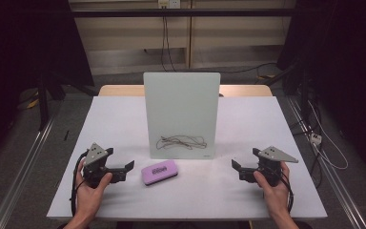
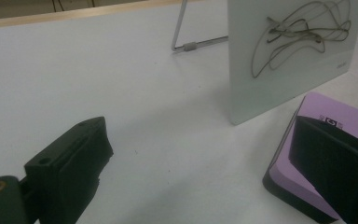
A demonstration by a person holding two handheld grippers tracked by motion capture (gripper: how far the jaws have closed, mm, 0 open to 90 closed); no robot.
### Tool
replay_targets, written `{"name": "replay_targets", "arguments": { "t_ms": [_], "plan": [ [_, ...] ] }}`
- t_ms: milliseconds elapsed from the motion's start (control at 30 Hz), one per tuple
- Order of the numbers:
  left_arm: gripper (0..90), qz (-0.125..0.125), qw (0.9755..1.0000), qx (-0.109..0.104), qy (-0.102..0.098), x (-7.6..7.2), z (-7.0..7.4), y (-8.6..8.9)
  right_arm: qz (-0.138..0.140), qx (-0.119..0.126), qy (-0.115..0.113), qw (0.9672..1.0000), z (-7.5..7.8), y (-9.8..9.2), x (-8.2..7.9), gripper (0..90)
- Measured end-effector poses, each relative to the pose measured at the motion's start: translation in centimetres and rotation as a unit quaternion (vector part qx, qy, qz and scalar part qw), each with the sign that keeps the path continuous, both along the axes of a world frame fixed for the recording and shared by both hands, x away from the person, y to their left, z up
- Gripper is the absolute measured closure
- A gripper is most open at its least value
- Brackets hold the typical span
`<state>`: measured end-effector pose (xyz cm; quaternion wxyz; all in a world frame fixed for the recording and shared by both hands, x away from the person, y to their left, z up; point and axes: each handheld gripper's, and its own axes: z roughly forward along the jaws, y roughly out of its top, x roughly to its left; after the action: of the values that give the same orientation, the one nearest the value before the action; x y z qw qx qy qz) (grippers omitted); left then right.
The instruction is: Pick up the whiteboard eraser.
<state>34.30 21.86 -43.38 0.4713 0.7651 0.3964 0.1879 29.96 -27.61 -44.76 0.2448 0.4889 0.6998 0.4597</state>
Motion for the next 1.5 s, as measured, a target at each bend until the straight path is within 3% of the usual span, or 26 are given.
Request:
{"name": "replay_targets", "arguments": {
  "t_ms": [267,433,600,667,867,933,967,1200,1500],
  "plan": [
    [6.9,-0.013,0.9998,0.008,0.014,0.3,0.0,-0.6,0.001,0.003,-0.007,1.0000,-0.1,-0.4,-0.1,5.1],
    [7.5,-0.030,0.9993,0.023,0.005,0.5,0.1,-0.9,0.009,0.005,-0.006,0.9999,0.0,-0.2,-0.1,5.3],
    [8.5,-0.056,0.9979,0.027,0.017,0.5,0.5,-1.3,0.016,0.005,-0.009,0.9998,0.0,-0.1,-0.1,5.5],
    [8.5,-0.071,0.9970,0.017,0.027,0.7,0.6,-1.7,0.016,0.005,-0.008,0.9998,0.0,-0.1,-0.1,5.6],
    [8.4,-0.084,0.9955,0.022,0.037,0.9,1.1,-2.3,0.018,0.006,-0.007,0.9998,-0.1,0.0,-0.1,5.7],
    [6.5,-0.094,0.9946,0.028,0.034,1.0,1.2,-2.4,0.017,0.006,-0.006,0.9998,-0.1,0.0,-0.1,5.7],
    [5.4,-0.109,0.9928,0.029,0.040,1.1,1.2,-2.6,0.018,0.005,-0.006,0.9998,-0.1,0.0,-0.1,5.7],
    [4.9,-0.135,0.9892,0.044,0.038,1.2,1.5,-3.4,0.017,0.004,-0.005,0.9998,-0.1,0.1,0.0,5.9],
    [6.6,-0.171,0.9826,0.063,0.038,1.8,2.2,-5.0,0.018,0.001,-0.003,0.9998,-0.2,0.4,0.1,6.0]
  ]
}}
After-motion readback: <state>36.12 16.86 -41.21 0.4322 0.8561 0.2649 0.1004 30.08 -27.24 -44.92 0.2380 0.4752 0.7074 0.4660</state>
